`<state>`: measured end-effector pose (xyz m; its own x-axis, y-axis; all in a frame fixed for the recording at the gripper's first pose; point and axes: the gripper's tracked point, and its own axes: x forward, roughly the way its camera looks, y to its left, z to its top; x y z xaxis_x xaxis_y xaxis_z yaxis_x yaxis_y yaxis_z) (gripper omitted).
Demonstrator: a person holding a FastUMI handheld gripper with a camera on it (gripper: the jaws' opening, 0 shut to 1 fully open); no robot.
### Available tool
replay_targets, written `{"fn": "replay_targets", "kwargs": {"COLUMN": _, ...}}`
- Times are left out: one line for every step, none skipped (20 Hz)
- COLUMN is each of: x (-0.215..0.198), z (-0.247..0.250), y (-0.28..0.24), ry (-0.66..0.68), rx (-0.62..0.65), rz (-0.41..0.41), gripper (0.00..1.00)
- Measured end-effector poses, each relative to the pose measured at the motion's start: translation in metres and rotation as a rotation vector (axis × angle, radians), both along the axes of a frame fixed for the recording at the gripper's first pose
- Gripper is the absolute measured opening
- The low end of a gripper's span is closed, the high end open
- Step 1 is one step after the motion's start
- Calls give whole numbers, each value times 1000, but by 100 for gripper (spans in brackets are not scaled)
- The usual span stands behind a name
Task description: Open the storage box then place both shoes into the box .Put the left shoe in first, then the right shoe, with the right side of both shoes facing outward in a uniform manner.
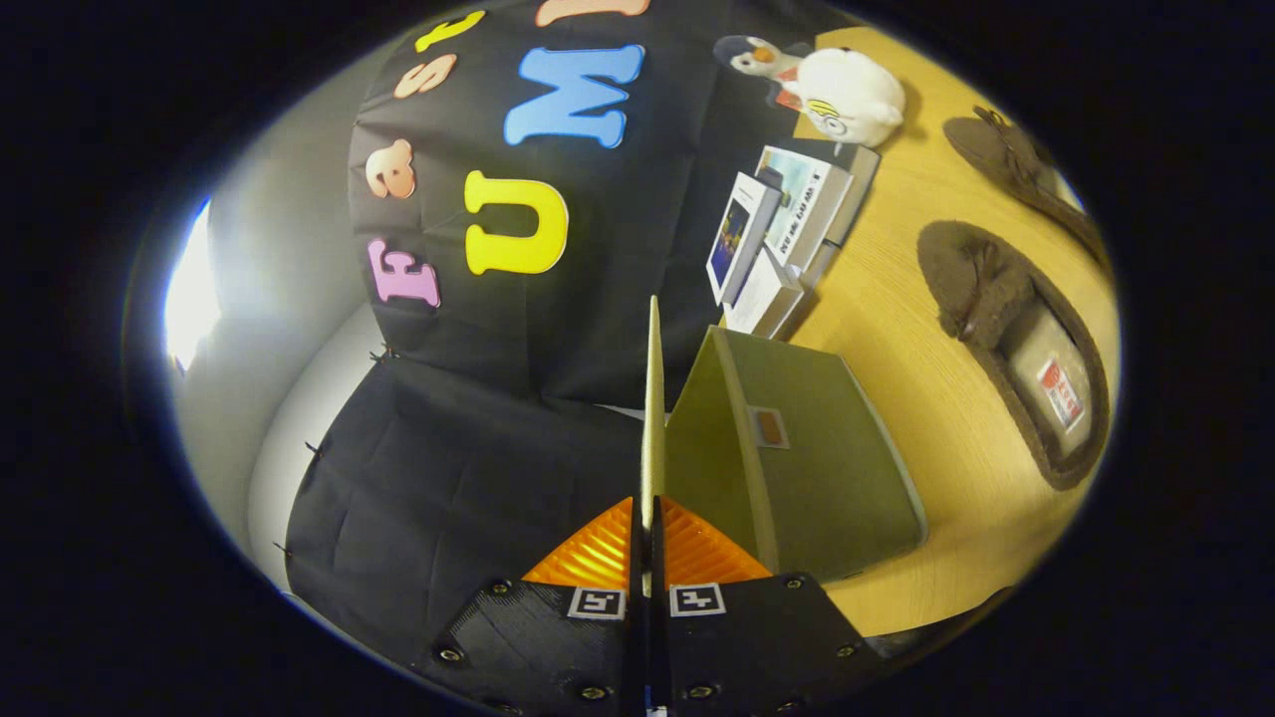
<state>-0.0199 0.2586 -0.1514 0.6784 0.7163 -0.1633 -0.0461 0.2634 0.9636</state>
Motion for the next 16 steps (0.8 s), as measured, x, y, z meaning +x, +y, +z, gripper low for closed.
{"fn": "replay_targets", "kwargs": {"x": 2, "z": 9, "y": 5, "ry": -11, "rx": -25, "rz": 13, "gripper": 2}}
{"fn": "replay_targets", "kwargs": {"x": 3, "z": 18, "y": 9, "ry": -25, "rx": -44, "rz": 25, "gripper": 2}}
{"fn": "replay_targets", "kwargs": {"x": 4, "z": 27, "y": 14, "ry": -41, "rx": -58, "rz": 36, "gripper": 2}}
{"fn": "replay_targets", "kwargs": {"x": 6, "z": 36, "y": 20, "ry": -54, "rx": -71, "rz": 44, "gripper": 2}}
{"fn": "replay_targets", "kwargs": {"x": 6, "z": 43, "y": 25, "ry": -64, "rx": -84, "rz": 55, "gripper": 2}}
{"fn": "replay_targets", "kwargs": {"x": 7, "z": 52, "y": 32, "ry": -78, "rx": -101, "rz": 72, "gripper": 2}}
{"fn": "replay_targets", "kwargs": {"x": 7, "z": 59, "y": 39, "ry": -92, "rx": -119, "rz": 84, "gripper": 2}}
{"fn": "replay_targets", "kwargs": {"x": 8, "z": 66, "y": 45, "ry": -107, "rx": -144, "rz": 95, "gripper": 2}}
{"fn": "replay_targets", "kwargs": {"x": 7, "z": 72, "y": 50, "ry": -119, "rx": -168, "rz": 102, "gripper": 2}}
{"fn": "replay_targets", "kwargs": {"x": 8, "z": 77, "y": 56, "ry": -136, "rx": -194, "rz": 110, "gripper": 2}}
{"fn": "replay_targets", "kwargs": {"x": 8, "z": 82, "y": 64, "ry": -154, "rx": -221, "rz": 119, "gripper": 2}}
{"fn": "replay_targets", "kwargs": {"x": 8, "z": 87, "y": 72, "ry": -171, "rx": -242, "rz": 126, "gripper": 2}}
{"fn": "replay_targets", "kwargs": {"x": 7, "z": 91, "y": 81, "ry": -187, "rx": -262, "rz": 134, "gripper": 2}}
{"fn": "replay_targets", "kwargs": {"x": 7, "z": 94, "y": 89, "ry": -199, "rx": -276, "rz": 142, "gripper": 2}}
{"fn": "replay_targets", "kwargs": {"x": 6, "z": 98, "y": 99, "ry": -212, "rx": -292, "rz": 151, "gripper": 2}}
{"fn": "replay_targets", "kwargs": {"x": 6, "z": 101, "y": 107, "ry": -226, "rx": -305, "rz": 159, "gripper": 2}}
